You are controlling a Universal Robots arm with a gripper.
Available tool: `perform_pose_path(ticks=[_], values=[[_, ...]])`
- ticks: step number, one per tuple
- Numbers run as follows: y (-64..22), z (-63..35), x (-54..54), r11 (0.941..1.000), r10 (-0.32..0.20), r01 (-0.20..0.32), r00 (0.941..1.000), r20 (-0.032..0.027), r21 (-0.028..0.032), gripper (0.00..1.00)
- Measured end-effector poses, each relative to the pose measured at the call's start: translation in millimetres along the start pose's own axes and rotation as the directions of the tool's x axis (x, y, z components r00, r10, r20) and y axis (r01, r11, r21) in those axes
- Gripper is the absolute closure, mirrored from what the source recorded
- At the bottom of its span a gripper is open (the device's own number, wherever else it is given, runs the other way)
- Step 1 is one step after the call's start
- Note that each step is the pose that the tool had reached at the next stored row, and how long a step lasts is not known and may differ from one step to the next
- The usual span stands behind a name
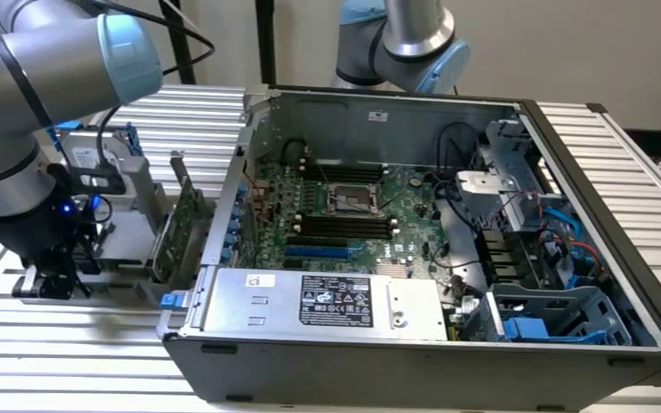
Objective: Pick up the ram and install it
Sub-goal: 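Pick up the ram and move it above insertion slot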
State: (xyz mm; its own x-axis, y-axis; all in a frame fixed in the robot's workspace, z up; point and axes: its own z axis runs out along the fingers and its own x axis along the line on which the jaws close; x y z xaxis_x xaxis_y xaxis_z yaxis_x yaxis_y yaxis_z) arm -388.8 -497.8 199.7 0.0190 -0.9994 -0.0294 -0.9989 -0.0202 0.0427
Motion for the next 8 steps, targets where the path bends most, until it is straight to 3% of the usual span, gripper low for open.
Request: perform_pose_path(ticks=[8], values=[[-0.2, 5.7, 0.2, 1.0, 0.0, 0.0, 1.0, 0.0003, -0.0037, 0.0]])
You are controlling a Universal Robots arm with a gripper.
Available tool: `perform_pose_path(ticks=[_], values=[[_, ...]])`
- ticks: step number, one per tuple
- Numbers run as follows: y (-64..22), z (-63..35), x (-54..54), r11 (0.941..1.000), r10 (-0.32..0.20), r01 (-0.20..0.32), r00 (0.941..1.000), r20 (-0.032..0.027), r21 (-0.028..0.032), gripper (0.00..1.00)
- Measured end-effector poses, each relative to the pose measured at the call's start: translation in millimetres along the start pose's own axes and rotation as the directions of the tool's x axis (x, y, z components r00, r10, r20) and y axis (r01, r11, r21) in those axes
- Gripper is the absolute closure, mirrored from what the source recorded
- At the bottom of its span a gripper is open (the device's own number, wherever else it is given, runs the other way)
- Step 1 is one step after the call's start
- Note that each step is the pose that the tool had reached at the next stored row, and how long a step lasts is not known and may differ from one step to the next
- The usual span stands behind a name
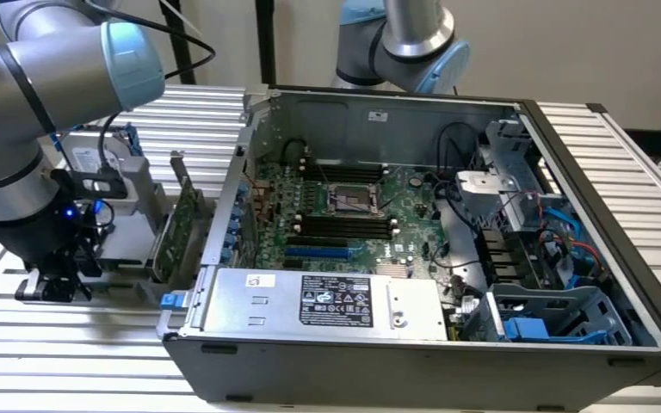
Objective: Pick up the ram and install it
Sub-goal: 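Pick up the ram and move it above insertion slot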
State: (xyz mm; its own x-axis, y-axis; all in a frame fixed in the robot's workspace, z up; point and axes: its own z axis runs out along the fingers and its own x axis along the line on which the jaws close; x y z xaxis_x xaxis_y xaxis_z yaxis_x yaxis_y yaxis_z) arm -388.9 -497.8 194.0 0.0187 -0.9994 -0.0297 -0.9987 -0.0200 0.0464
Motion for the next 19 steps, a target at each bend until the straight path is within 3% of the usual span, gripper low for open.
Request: perform_pose_path(ticks=[15, 16, 19], values=[[-1.7, -0.1, -0.2, 0.9999, 0.012, -0.012, 0.9999, 0.0008, 0.0003, 0.0], [-1.7, -0.1, -0.3, 0.9999, 0.012, -0.012, 0.9999, 0.0008, 0.0002, 1.0], [-1.7, -0.4, -0.4, 0.9999, 0.012, -0.012, 0.9999, 0.0008, 0.0003, 1.0]])
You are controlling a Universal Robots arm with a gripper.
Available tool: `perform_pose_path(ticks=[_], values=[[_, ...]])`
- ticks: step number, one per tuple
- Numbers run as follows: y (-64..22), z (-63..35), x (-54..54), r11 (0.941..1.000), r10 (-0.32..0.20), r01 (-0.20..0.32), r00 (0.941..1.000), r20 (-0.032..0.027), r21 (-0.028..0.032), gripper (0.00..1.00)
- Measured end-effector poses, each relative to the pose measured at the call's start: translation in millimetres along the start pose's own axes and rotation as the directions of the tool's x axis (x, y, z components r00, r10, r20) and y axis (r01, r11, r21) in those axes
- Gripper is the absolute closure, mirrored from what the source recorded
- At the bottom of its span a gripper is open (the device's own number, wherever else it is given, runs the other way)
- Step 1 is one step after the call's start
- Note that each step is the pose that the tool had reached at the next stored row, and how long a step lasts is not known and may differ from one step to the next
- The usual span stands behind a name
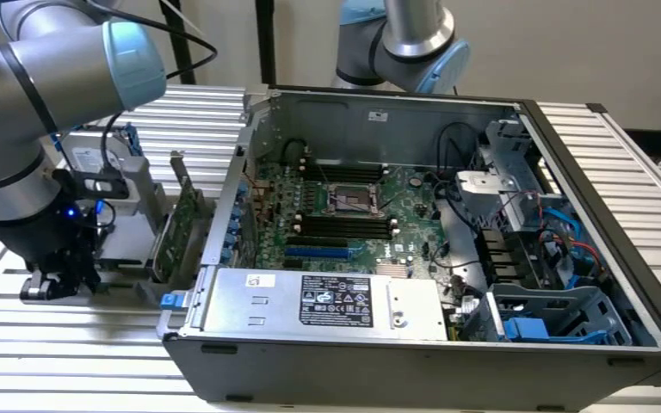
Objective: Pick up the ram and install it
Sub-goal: 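Pick up the ram and move it above insertion slot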
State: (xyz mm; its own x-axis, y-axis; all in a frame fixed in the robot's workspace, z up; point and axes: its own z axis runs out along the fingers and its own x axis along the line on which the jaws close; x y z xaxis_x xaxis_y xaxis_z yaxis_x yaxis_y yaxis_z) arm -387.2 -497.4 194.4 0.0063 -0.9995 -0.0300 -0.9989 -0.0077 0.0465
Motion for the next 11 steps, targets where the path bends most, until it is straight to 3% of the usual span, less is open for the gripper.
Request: perform_pose_path(ticks=[11], values=[[1.3, -1.3, 0.0, 1.0, 0.0, 0.0, 1.0, -0.0001, 0.0022, 1.0]])
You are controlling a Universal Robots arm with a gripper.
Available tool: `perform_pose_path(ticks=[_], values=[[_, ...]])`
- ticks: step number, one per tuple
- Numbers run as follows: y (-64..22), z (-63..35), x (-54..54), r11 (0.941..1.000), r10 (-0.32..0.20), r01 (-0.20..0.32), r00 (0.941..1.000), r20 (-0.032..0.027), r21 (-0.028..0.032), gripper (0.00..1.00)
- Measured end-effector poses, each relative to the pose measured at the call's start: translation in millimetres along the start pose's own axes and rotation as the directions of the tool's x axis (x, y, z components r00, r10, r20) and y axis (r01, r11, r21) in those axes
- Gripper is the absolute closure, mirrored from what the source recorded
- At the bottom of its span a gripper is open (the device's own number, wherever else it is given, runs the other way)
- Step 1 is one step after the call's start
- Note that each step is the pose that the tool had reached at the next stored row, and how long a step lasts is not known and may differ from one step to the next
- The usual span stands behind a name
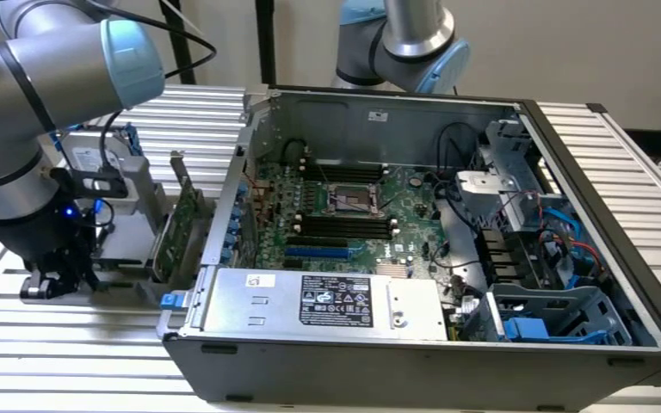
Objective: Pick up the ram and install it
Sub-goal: 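Pick up the ram and move it above insertion slot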
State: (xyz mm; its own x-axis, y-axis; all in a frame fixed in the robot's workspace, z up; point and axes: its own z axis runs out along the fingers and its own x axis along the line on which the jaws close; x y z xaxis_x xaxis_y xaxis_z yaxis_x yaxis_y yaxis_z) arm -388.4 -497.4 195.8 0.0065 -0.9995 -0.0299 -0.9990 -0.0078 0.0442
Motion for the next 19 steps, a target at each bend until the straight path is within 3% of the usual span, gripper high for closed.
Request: perform_pose_path(ticks=[14, 19], values=[[0.2, 0.0, 0.0, 1.0, 0.0, 0.0, 1.0, 0.0002, 0.0004, 1.0], [0.5, -4.5, -0.2, 1.0, 0.0, 0.0, 1.0, 0.0, 0.0002, 1.0]])
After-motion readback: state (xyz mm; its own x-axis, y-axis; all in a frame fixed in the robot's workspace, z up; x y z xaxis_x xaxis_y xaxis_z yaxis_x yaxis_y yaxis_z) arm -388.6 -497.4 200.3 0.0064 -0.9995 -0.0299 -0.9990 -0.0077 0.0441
